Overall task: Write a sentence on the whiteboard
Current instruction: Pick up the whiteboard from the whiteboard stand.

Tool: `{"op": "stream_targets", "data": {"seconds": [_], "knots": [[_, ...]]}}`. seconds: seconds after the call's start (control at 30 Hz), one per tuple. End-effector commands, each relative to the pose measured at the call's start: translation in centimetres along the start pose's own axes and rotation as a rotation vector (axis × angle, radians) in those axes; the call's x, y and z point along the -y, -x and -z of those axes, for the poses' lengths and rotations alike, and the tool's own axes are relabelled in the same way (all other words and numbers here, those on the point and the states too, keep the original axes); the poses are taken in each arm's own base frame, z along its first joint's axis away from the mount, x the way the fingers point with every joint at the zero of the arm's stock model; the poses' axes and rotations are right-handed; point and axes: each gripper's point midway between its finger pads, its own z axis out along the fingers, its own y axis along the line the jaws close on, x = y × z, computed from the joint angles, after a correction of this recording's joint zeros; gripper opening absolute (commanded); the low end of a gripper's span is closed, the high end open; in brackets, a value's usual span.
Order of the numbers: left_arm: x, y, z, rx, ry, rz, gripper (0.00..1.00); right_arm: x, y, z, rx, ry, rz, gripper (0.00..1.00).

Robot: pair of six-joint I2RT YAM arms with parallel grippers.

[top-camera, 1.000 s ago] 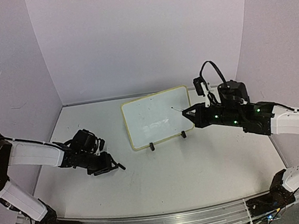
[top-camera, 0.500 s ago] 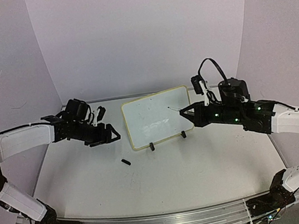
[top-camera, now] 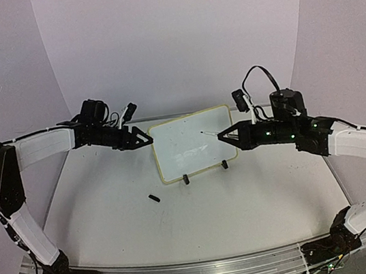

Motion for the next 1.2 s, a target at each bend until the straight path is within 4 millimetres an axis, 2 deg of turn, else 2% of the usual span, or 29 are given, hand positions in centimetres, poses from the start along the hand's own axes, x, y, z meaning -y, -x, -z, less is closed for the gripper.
{"op": "stream_targets", "data": {"seconds": [0.0, 0.13, 0.23, 0.37, 0.77, 1.07, 1.17], "knots": [[0.3, 1.9, -0.8, 0.013, -0.043, -0.116, 0.68, -2.4, 2.4, -0.1, 0.044, 0.115, 0.040, 0.00], [-1.1, 1.1, -2.0, -0.022, -0.021, -0.107, 0.54, -2.3, 2.3, -0.6, 0.036, 0.125, 0.034, 0.00], [-1.7, 1.1, -2.3, -0.016, -0.003, -0.120, 0.51, -2.4, 2.3, -0.8, 0.035, 0.130, 0.034, 0.00], [-1.7, 0.8, -3.1, -0.020, -0.049, -0.122, 0.45, -2.3, 2.2, -1.2, 0.030, 0.131, 0.032, 0.00], [-1.0, -0.5, -3.9, -0.034, -0.133, -0.123, 0.16, -1.4, 2.2, -2.8, 0.015, 0.107, 0.037, 0.00], [-1.3, -1.8, -4.3, -0.068, -0.130, -0.170, 0.01, -1.8, 2.1, -4.5, -0.003, 0.071, 0.067, 0.00], [-1.2, -2.3, -4.4, -0.073, -0.136, -0.183, 0.00, -2.2, 2.1, -5.1, -0.009, 0.075, 0.078, 0.00]]}}
